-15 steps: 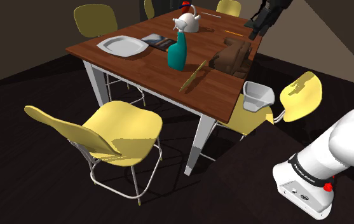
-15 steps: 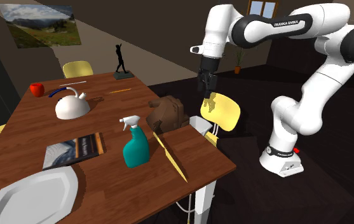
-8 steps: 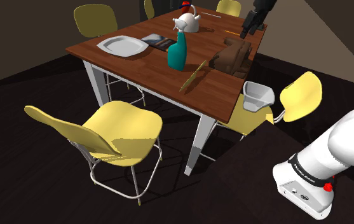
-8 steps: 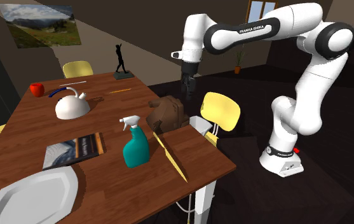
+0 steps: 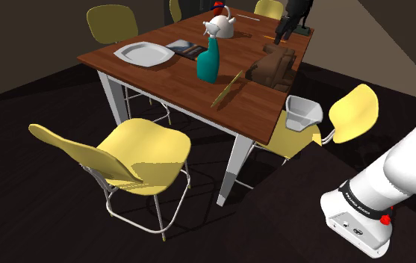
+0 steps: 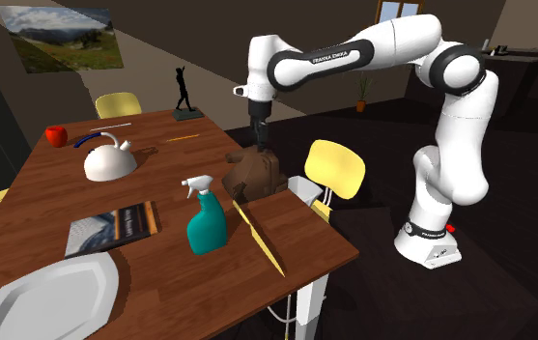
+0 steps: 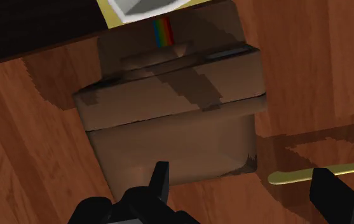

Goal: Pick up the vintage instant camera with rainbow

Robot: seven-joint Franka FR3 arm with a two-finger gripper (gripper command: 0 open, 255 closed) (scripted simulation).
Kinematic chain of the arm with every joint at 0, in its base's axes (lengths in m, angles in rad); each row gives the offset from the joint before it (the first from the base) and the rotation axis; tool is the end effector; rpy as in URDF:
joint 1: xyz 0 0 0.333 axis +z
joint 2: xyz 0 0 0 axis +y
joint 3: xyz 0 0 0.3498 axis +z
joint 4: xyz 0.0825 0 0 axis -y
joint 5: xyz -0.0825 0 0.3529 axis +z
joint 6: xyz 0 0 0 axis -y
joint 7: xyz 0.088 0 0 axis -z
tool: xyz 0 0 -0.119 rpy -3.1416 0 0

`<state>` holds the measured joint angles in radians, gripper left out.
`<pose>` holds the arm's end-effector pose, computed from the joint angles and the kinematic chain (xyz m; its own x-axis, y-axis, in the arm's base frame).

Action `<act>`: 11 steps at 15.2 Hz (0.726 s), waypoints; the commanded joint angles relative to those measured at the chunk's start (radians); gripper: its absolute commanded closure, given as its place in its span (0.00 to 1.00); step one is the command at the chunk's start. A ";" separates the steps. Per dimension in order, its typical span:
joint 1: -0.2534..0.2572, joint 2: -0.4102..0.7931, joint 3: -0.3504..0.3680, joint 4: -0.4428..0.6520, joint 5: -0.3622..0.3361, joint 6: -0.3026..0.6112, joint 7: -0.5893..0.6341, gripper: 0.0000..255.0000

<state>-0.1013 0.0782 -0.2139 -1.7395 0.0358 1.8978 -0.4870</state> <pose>0.5430 -0.1696 0.5584 0.9834 0.1626 0.0807 0.1614 -0.9866 0.0222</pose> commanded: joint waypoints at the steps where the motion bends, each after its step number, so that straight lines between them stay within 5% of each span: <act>1: -0.011 0.081 -0.007 0.083 0.010 -0.009 -0.026 0.00; 8: -0.083 0.400 -0.017 0.470 0.053 -0.098 -0.113 0.00; 11: -0.084 0.409 -0.016 0.455 0.054 -0.074 -0.115 0.00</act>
<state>-0.1834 0.4810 -0.2296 -1.2847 0.0889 1.8175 -0.5990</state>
